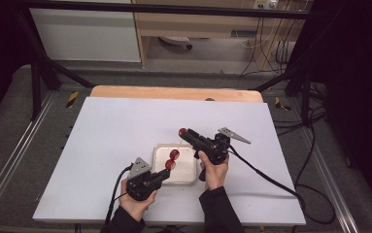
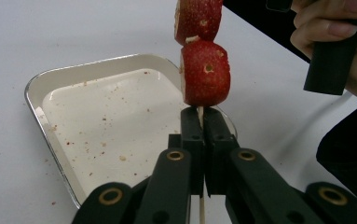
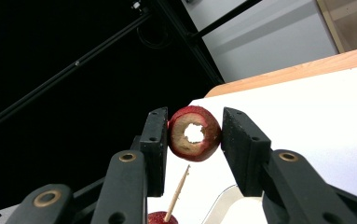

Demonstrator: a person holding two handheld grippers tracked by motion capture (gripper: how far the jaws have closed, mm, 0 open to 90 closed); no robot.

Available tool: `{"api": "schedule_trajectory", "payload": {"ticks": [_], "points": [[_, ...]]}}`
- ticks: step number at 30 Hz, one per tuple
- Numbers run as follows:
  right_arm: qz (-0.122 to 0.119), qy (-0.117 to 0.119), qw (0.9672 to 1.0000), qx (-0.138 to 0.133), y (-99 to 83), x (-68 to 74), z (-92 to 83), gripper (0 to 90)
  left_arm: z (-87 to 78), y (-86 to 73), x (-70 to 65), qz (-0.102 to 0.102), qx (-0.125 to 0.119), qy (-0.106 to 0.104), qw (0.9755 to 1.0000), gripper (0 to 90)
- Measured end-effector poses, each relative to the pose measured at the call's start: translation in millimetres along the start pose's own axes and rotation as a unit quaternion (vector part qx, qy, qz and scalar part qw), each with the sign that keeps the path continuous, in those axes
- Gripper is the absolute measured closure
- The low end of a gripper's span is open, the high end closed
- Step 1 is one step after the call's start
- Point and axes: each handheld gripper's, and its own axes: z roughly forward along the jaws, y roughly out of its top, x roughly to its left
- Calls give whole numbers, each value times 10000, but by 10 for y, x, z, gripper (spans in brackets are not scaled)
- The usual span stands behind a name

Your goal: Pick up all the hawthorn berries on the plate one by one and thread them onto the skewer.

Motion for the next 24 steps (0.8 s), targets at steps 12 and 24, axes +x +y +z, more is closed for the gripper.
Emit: {"api": "schedule_trajectory", "payload": {"ticks": [12, 24], "points": [[52, 13, 10000, 16, -18, 0, 9, 624, 6, -3, 7, -40, -29, 18, 10000, 882], [137, 50, 9999, 16, -76, 3, 30, 625, 33, 26, -3, -166, -132, 111, 9997, 881]]}}
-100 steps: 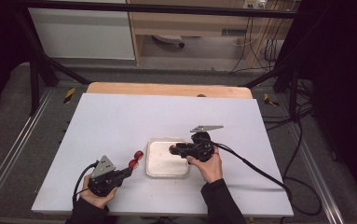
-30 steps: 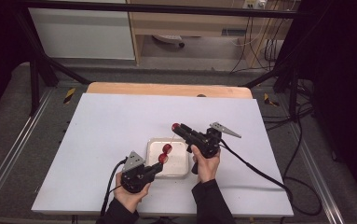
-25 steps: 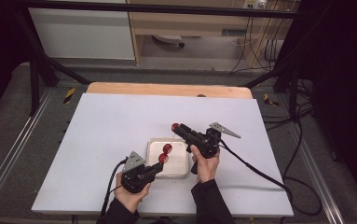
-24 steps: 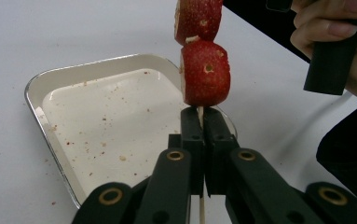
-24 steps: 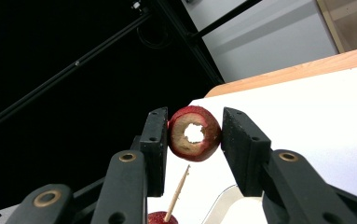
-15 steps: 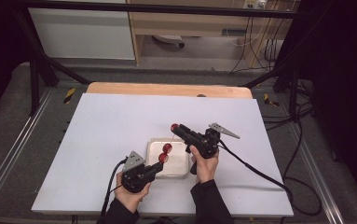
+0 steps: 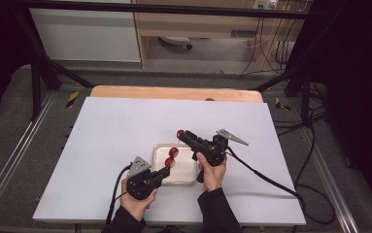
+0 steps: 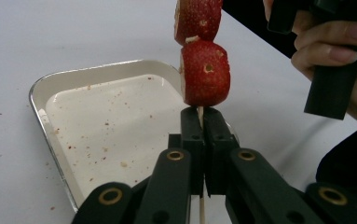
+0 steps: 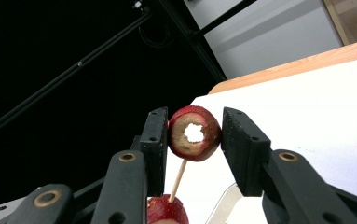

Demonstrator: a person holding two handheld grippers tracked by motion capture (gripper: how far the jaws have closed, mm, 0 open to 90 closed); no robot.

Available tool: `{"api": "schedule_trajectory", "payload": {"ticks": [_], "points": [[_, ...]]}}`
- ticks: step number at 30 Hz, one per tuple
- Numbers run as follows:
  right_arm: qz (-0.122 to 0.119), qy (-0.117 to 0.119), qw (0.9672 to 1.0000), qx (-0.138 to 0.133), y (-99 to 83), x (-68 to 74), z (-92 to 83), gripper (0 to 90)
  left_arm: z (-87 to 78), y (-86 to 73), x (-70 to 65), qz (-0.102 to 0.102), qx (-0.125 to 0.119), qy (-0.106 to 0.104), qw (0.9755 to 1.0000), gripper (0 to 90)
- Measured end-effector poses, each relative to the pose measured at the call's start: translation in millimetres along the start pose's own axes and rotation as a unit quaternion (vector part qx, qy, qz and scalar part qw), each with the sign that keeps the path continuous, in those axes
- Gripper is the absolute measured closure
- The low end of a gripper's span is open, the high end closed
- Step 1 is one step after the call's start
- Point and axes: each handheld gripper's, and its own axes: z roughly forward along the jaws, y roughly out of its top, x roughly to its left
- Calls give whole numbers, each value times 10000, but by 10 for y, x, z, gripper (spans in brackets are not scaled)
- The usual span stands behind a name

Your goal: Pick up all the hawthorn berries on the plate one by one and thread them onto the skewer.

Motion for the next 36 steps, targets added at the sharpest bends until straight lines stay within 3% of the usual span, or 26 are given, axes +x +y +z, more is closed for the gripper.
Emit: {"api": "schedule_trajectory", "payload": {"ticks": [11, 20, 25, 36], "points": [[62, 75, 9999, 126, -103, 9, 15, 628, 63, 36, -7, -110, -67, 46, 9999, 881], [21, 33, 9995, 309, -153, 4, 26, 630, 101, -6, 42, 6, 70, 40, 10000, 881], [-119, 12, 9990, 429, -136, 12, 0, 620, 66, -9, 83, 130, 66, 10, 9999, 881], [-691, -251, 9934, 882, -86, -31, -155, 368, 3, -40, 157, 414, 202, 55, 9989, 882]]}}
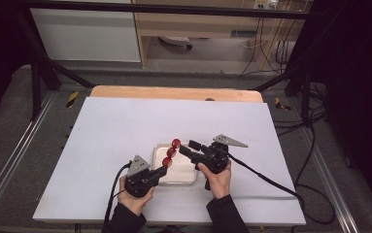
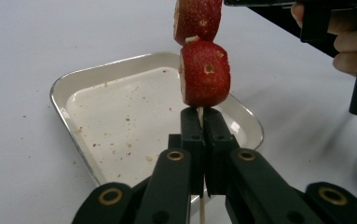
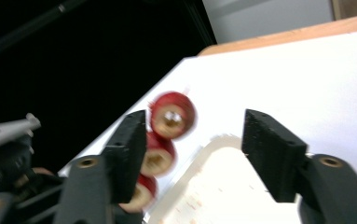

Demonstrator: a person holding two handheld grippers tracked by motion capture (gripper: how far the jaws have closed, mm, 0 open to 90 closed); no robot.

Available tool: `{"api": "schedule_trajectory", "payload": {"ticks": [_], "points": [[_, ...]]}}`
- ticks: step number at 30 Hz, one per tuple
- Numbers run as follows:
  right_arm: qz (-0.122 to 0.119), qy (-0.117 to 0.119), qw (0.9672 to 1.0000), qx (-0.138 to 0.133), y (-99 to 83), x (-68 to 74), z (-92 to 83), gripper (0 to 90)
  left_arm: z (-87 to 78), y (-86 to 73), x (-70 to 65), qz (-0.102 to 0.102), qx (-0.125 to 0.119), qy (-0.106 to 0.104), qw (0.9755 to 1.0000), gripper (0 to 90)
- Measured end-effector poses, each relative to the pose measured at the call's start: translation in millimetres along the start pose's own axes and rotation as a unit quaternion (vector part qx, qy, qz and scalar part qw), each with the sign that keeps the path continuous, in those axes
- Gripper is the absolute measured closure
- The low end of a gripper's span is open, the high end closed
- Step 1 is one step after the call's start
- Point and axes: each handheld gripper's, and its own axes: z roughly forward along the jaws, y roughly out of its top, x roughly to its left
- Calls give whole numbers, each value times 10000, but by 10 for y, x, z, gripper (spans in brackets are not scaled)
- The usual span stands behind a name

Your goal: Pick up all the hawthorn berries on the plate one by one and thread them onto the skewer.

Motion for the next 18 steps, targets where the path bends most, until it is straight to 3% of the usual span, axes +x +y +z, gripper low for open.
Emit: {"api": "schedule_trajectory", "payload": {"ticks": [6, 10, 12, 18], "points": [[-358, -227, 9982, 415, -38, -93, -110, 197, -30, -19, 53, 149, 121, 27, 9998, 881], [-698, -340, 9946, 694, -74, -149, -164, 98, -55, -32, 95, 152, 154, 27, 9998, 881], [-829, -390, 9919, 883, -94, -175, -193, 64, -71, -33, 123, 134, 170, 29, 9998, 881], [-1285, -608, 9798, 1404, -165, -267, -305, 26, -94, -31, 193, 80, 260, -26, 9996, 880]]}}
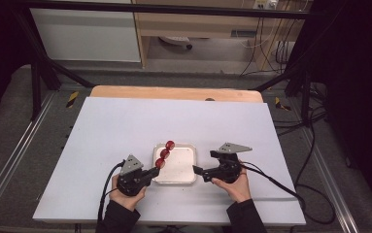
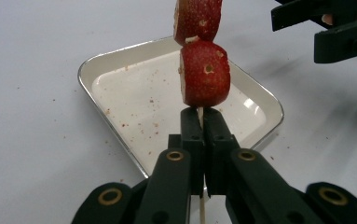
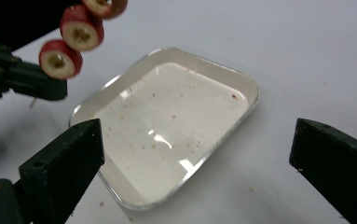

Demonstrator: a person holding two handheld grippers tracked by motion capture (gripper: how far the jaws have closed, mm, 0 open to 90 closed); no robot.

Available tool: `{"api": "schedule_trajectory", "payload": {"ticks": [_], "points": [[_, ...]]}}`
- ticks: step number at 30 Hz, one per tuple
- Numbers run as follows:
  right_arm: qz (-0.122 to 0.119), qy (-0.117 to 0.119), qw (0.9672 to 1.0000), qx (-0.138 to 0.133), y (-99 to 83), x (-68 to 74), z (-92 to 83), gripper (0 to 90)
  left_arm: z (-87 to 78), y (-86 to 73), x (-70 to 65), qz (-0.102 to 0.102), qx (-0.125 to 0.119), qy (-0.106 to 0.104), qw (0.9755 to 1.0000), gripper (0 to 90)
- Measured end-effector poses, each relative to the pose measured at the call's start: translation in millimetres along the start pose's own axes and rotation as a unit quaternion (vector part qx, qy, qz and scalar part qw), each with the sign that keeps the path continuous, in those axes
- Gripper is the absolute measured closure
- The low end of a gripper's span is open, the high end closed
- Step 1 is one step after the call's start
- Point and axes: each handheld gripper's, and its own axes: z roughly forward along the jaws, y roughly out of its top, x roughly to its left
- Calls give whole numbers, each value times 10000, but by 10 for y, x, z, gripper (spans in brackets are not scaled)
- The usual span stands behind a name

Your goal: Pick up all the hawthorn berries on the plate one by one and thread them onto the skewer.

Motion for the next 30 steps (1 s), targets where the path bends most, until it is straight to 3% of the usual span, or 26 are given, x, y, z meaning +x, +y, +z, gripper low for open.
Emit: {"api": "schedule_trajectory", "payload": {"ticks": [4, 13, 19, 30], "points": [[-132, -134, 9996, 227, -94, -63, -57, 8, -8, -1, 38, 10, 103, -10, 9999, 880], [-161, -263, 9986, 436, -329, -272, -249, 10, -22, 42, 57, 127, 250, -26, 9996, 880], [-166, -397, 9979, 476, -433, -371, -386, 15, -26, 94, 50, 186, 340, -95, 9992, 880], [-131, -472, 9976, 491, -553, -484, -545, 13, 10, 277, 93, 420, 719, -73, 9965, 879]]}}
